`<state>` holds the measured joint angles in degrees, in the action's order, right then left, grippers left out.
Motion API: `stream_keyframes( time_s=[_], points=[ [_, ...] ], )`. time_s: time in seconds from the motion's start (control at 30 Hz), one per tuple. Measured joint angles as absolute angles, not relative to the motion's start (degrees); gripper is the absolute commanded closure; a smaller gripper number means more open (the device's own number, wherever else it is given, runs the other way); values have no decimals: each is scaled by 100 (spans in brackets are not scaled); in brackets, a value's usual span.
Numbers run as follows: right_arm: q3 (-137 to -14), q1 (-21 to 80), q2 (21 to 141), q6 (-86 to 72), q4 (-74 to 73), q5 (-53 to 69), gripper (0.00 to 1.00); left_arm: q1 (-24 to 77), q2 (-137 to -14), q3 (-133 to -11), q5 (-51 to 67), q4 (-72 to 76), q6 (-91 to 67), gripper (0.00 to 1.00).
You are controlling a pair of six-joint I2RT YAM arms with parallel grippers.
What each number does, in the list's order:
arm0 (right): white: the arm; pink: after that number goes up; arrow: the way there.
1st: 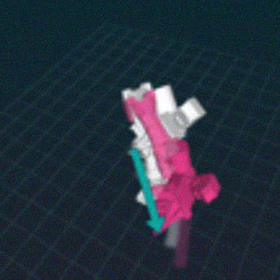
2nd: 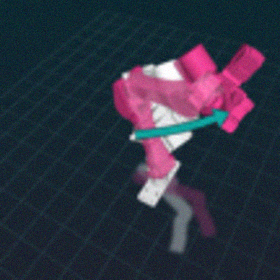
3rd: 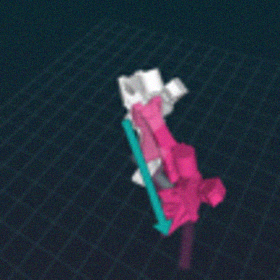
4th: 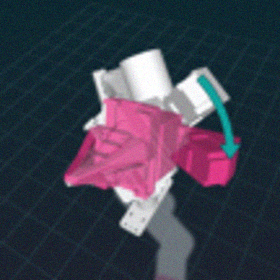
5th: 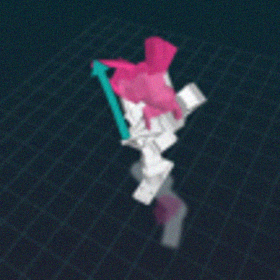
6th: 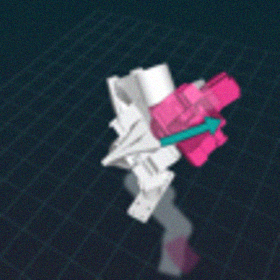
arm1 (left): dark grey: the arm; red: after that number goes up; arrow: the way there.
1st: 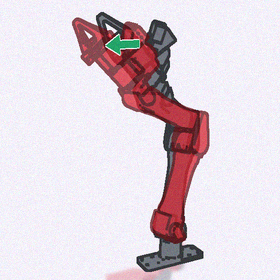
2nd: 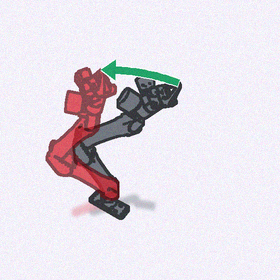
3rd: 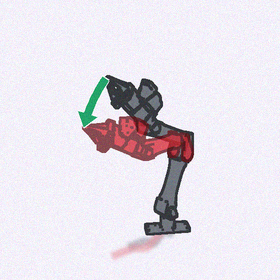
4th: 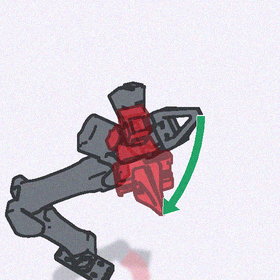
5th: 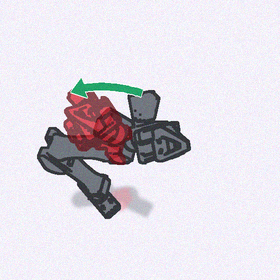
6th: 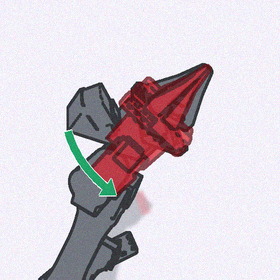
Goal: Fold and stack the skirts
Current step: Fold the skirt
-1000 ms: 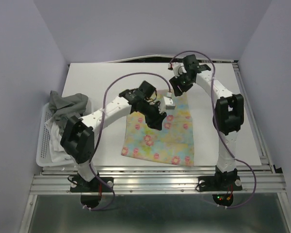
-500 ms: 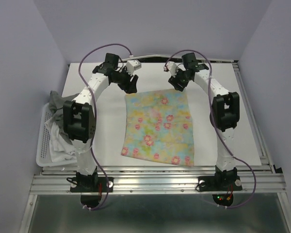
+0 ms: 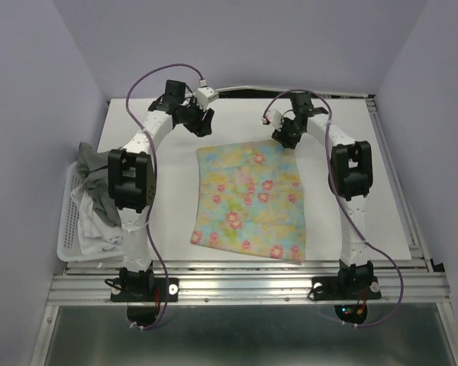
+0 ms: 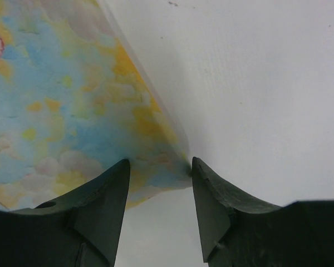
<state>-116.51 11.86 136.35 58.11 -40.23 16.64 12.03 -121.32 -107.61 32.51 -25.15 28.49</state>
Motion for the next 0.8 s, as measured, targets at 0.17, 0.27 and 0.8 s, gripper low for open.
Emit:
stream_keyframes(
  time_s=[0.17,0.27,0.8],
  points=[
    [-11653,1146,13657,5953,-3972,1721,62,1144,-12951,-11592,3262,-2598,2952,40],
    [-11655,1149,13681,6027,-3977,1752,71,1103,-13423,-11913,3271,-2759,3098,39],
    [-11797,1149,13788,6154,-4001,1802,95,851,-13906,-11968,3577,-3671,3800,55]
  ],
)
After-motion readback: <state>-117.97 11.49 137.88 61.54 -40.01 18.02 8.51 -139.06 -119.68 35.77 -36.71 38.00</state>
